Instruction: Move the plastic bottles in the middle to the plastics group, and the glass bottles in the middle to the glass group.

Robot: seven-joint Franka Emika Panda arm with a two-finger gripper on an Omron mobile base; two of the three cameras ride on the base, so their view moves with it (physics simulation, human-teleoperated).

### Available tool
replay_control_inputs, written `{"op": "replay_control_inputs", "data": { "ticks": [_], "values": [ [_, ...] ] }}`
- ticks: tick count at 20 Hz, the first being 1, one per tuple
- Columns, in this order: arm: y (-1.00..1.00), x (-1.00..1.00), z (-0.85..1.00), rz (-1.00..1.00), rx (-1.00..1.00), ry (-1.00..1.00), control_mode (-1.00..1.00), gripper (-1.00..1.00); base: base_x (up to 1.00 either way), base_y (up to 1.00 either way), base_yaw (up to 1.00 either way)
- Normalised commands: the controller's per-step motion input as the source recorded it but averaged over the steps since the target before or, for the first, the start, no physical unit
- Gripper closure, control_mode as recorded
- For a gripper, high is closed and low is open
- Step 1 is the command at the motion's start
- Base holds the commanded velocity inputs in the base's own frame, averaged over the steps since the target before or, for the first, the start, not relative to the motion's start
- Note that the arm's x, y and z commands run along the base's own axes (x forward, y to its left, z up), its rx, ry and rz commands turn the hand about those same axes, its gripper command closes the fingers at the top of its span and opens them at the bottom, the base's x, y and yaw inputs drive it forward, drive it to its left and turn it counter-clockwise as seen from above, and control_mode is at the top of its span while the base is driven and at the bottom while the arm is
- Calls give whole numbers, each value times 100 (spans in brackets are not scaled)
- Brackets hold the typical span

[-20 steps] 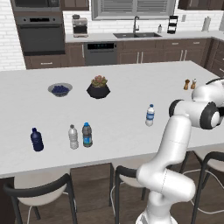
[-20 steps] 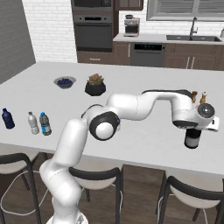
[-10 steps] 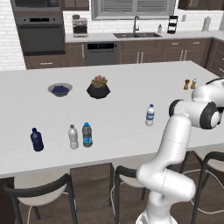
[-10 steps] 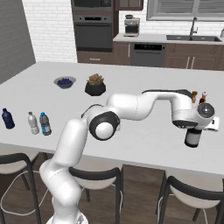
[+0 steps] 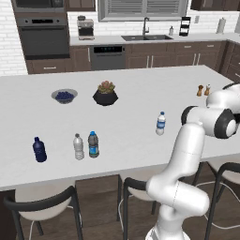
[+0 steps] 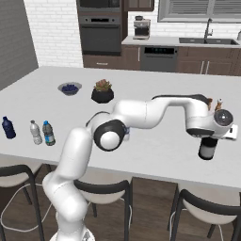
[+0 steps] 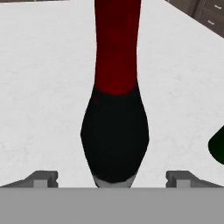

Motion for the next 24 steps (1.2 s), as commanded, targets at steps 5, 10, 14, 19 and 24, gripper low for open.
{"op": "replay_control_inputs", "data": {
  "ticks": [5,10,14,19,24],
  "values": [
    [3,-34,25,0,0,-1,-100,-100,0,0,0],
    [29,-65,40,0,0,0,-100,-100,0,0,0],
    [60,-36,27,0,0,12,-100,-100,0,0,0],
    [62,-21,17,0,0,12,-100,-100,0,0,0],
    [99,0,2,0,0,15,-100,-100,0,0,0]
  ]
}}
